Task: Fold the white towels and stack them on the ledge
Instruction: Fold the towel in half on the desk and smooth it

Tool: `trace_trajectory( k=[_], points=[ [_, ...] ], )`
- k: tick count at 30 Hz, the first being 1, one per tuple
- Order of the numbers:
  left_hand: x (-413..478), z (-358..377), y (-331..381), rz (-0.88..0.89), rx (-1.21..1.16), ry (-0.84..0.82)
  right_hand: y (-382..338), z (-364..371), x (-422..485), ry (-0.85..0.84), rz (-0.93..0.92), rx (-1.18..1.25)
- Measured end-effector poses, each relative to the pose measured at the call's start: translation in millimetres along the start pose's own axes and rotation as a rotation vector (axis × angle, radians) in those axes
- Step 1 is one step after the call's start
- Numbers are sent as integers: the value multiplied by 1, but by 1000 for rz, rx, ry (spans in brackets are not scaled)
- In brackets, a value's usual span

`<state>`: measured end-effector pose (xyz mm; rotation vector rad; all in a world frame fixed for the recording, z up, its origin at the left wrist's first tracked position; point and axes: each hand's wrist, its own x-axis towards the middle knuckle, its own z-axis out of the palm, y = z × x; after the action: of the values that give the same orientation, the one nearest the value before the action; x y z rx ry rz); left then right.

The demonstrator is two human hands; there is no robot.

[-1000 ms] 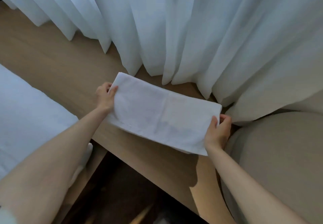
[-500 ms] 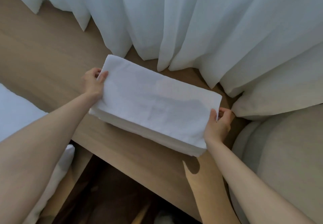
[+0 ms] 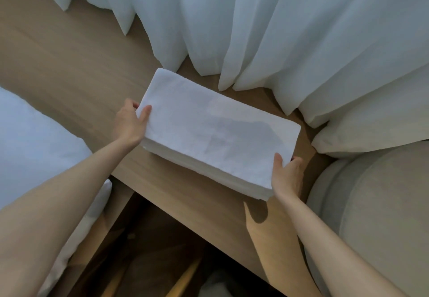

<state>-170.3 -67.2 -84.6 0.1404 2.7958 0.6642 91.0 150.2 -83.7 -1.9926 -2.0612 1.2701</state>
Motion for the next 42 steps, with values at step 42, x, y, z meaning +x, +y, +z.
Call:
trace_trajectory(
  k=[42],
  points=[
    [-174, 133, 47, -544, -1183, -385, 71, 0, -5, -347, -62, 380]
  ],
)
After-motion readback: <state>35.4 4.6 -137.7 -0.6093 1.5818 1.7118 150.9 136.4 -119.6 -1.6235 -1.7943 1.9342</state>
